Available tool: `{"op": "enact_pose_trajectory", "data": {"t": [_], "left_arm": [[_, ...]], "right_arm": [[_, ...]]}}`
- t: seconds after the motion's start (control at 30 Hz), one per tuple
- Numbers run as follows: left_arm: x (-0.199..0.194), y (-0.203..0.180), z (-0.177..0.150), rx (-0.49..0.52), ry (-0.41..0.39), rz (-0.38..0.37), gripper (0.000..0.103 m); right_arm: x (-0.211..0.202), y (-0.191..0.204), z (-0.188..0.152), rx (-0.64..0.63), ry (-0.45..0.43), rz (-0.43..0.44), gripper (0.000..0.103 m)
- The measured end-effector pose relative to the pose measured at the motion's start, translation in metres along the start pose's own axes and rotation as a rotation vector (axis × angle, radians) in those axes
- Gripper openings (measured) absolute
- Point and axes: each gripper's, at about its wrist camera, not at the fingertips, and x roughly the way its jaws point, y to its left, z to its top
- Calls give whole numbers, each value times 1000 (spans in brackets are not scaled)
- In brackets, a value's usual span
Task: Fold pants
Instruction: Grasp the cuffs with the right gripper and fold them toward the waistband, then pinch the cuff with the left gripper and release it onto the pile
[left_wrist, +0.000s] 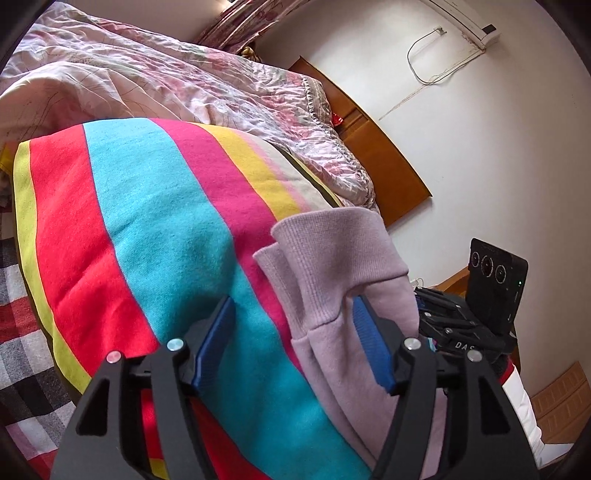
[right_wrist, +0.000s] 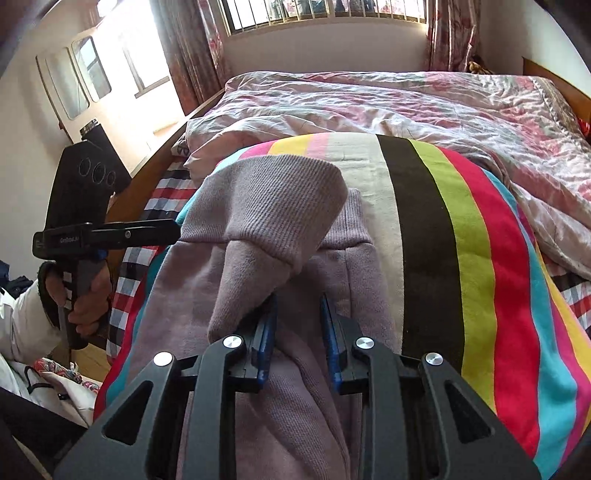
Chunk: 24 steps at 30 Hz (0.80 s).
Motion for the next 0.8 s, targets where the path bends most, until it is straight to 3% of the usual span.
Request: {"op": "enact_pose_trajectory", "data": {"t": [0.17, 0.27, 0.47, 0.6, 0.63, 0.67, 0.7, 0.73, 0.77, 0.8], "left_arm": [[-2, -1, 0, -1, -4, -1, 66], [-2, 8, -1, -66, -9, -38, 66], [1, 0, -1, -45, 9, -56, 68], [14, -1, 10, -62, 5, -18, 72], [18, 1, 13, -84, 14, -30, 78], [22, 0, 15, -99, 20, -40, 81], [24, -3, 18, -94, 22, -41, 80], [26, -7, 19, -78, 26, -46, 65], [29, -11, 21, -69, 43, -52, 21], [32, -14, 22, -58, 49, -33, 12]], "right_arm": [[-5, -6, 11, 12, -85, -104, 26], [7, -21, 23, 45, -54, -141, 27], [23, -43, 32, 124, -32, -34, 42], [25, -46, 34, 139, -32, -9, 44], [25, -47, 34, 150, -40, 0, 41], [24, -43, 32, 144, -49, 12, 25], [23, -39, 31, 134, -59, 17, 22], [22, -36, 29, 119, -72, -6, 16], [19, -34, 29, 114, -82, -24, 13], [16, -32, 28, 116, -95, -39, 13]]}}
